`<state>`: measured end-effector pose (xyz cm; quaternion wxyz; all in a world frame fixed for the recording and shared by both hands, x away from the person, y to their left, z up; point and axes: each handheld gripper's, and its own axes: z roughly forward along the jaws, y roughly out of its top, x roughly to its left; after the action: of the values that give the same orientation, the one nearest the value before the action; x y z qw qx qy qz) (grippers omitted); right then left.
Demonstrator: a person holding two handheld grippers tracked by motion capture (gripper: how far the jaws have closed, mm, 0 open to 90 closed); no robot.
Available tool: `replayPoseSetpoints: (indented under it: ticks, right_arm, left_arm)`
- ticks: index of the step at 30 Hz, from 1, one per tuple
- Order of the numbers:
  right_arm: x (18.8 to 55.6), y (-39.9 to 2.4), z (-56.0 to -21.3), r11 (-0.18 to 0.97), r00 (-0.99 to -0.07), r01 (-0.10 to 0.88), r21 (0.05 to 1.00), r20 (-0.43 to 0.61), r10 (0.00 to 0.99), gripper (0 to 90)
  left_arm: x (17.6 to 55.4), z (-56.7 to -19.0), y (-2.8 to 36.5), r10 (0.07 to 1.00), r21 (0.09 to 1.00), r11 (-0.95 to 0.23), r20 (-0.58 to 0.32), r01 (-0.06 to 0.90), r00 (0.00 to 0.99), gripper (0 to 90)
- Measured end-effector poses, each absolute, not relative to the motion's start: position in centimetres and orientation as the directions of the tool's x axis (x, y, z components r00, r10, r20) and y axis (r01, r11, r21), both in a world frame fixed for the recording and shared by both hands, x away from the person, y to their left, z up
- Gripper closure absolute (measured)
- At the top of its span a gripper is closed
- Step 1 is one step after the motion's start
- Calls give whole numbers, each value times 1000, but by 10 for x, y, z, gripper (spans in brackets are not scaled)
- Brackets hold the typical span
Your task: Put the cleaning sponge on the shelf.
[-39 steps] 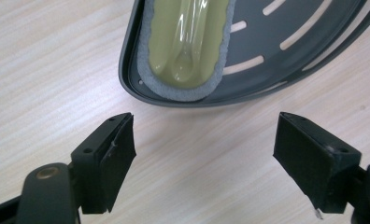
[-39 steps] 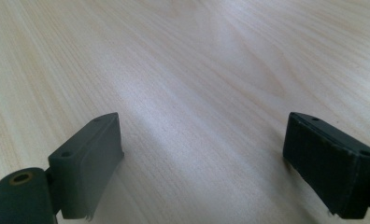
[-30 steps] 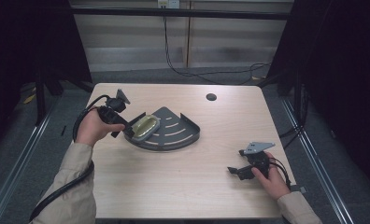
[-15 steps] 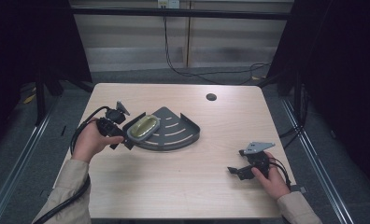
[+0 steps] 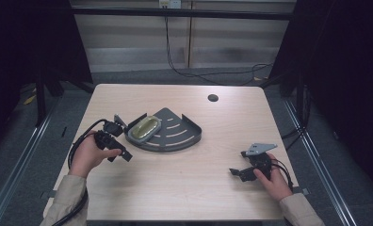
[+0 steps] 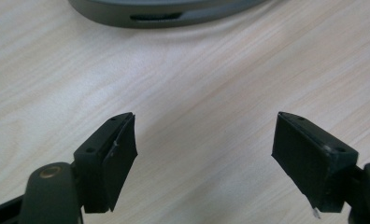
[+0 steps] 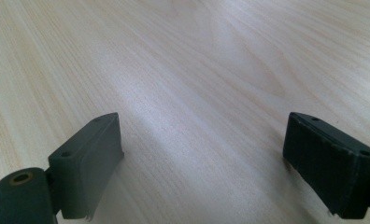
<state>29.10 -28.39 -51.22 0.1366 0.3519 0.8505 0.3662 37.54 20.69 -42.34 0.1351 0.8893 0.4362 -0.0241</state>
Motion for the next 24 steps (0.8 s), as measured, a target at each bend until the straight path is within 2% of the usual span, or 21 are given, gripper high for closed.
replayPoseSetpoints:
  ticks: [24]
  right_arm:
    - [291, -284, -512, 484, -715, 498, 719, 26, 699, 113]
  left_arm:
    - [354, -461, 228, 787, 239, -537, -202, 809, 583, 209]
